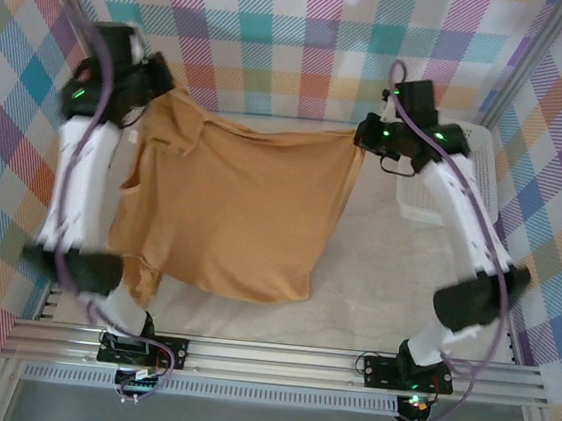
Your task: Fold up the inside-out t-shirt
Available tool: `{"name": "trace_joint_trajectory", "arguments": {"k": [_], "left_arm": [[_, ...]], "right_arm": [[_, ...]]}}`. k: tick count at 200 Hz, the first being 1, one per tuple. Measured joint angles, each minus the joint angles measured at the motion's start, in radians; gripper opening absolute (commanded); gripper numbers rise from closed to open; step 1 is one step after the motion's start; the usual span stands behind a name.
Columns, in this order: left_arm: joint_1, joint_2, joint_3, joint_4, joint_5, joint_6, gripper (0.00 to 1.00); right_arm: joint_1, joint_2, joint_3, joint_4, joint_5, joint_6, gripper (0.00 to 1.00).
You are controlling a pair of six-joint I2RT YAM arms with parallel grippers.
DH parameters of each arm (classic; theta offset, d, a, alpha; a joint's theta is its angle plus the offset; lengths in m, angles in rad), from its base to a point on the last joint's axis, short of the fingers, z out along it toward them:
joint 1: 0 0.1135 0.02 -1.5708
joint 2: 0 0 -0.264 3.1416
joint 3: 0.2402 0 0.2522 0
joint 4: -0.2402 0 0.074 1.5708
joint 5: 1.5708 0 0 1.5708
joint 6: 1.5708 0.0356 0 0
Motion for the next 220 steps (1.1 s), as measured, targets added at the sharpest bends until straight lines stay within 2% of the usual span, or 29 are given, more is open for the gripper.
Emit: {"name": "trace_joint_trajectory", "arguments": {"k": [3, 9, 14, 30, 37, 44, 60, 76, 113, 135, 156, 175, 191, 220], "left_arm": [[0.0, 0.049, 0.016, 0.0, -0.002, -0.002, 0.02], [0.0, 0.172, 0.056, -0.006, -0.005, -0.008, 0.17], [0.001, 0.267, 0.089, -0.008, -0.005, -0.014, 0.35], [0.004, 0.55, 0.228, -0.039, 0.005, -0.05, 0.8], [0.007, 0.663, 0.296, -0.064, 0.013, -0.068, 0.91], [0.01, 0.761, 0.357, -0.092, 0.023, -0.085, 0.96], [0.016, 0.875, 0.402, -0.152, 0.031, -0.114, 0.99], [0.016, 0.85, 0.335, -0.154, 0.027, -0.117, 1.0], [0.016, 0.418, -0.185, -0.025, 0.024, -0.129, 1.0], [0.016, 0.15, -0.46, 0.09, 0.035, -0.14, 1.0], [0.016, -0.005, -0.671, 0.18, 0.054, -0.153, 1.0], [0.016, -0.038, -0.827, 0.246, 0.063, -0.166, 1.0], [0.016, -0.014, -0.923, 0.268, 0.064, -0.173, 1.0], [0.016, 0.095, -0.945, 0.288, 0.049, -0.184, 0.98]], "right_arm": [[-0.005, 0.026, 0.001, 0.005, 0.008, -0.005, 0.22], [-0.012, 0.082, 0.005, 0.009, 0.018, -0.004, 0.26], [-0.018, 0.134, 0.014, 0.008, 0.025, 0.004, 0.3], [-0.029, 0.291, 0.075, -0.007, 0.051, 0.012, 0.37], [-0.032, 0.355, 0.109, -0.016, 0.057, 0.018, 0.39], [-0.035, 0.407, 0.136, -0.024, 0.059, 0.022, 0.41], [-0.037, 0.479, 0.153, -0.047, 0.058, 0.029, 0.42], [-0.024, 0.48, 0.1, -0.046, 0.052, 0.031, 0.43], [0.059, 0.41, -0.11, 0.048, -0.043, 0.034, 0.42], [0.097, 0.428, -0.132, 0.086, -0.1, 0.034, 0.39], [0.1, 0.47, -0.123, 0.12, -0.127, 0.034, 0.36], [0.09, 0.502, -0.134, 0.139, -0.137, 0.034, 0.34], [0.089, 0.496, -0.209, 0.185, -0.152, 0.041, 0.32], [0.092, 0.34, -0.473, 0.314, -0.176, 0.071, 0.3]]}}
